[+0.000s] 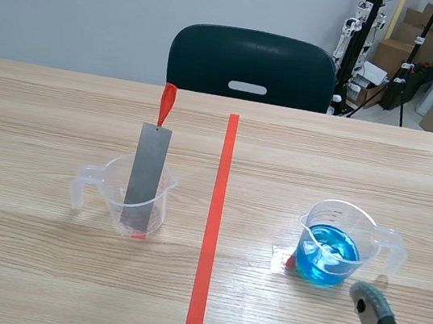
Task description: Do the redox reaction experiment. return to the home posture
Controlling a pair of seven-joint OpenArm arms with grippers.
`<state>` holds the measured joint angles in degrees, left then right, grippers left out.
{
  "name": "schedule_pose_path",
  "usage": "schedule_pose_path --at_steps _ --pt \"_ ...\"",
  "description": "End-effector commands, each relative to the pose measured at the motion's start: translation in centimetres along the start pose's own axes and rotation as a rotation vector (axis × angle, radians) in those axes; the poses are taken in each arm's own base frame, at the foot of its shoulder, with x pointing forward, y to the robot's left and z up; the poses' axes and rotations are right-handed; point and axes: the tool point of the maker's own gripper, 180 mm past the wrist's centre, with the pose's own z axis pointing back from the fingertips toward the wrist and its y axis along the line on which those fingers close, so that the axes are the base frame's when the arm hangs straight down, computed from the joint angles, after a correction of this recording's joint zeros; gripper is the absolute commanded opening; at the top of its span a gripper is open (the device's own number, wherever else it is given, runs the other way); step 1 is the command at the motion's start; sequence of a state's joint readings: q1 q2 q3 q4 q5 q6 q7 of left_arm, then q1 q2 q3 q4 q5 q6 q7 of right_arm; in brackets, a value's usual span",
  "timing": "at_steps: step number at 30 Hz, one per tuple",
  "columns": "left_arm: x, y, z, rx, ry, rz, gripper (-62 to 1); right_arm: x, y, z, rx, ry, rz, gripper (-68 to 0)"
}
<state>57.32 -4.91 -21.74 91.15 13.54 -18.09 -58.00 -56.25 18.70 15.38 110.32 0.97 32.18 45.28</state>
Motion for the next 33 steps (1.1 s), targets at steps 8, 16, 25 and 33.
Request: schedule_pose_path --at_steps 8,16,25,33 --pt "0.9 0.7 -1.5 -0.063 0.018 0.027 1.4 1.2 -0.1 -0.3 -0.012 -0.051 -0.001 0.4" --pt "0.8 0.5 -1.5 -0.146 0.056 0.056 1.4 0.1 1.1 -0.3 0.051 0.01 0.054 0.4" --pt "0.9 0.9 -1.4 -0.14 0.06 0.042 1.4 0.3 1.3 -0.3 0.063 -0.004 0.066 0.4" --pt "1.8 0.9 -1.9 -0.15 0.035 0.026 1.4 0.4 1.3 -0.3 0.063 -0.012 0.066 0.4"
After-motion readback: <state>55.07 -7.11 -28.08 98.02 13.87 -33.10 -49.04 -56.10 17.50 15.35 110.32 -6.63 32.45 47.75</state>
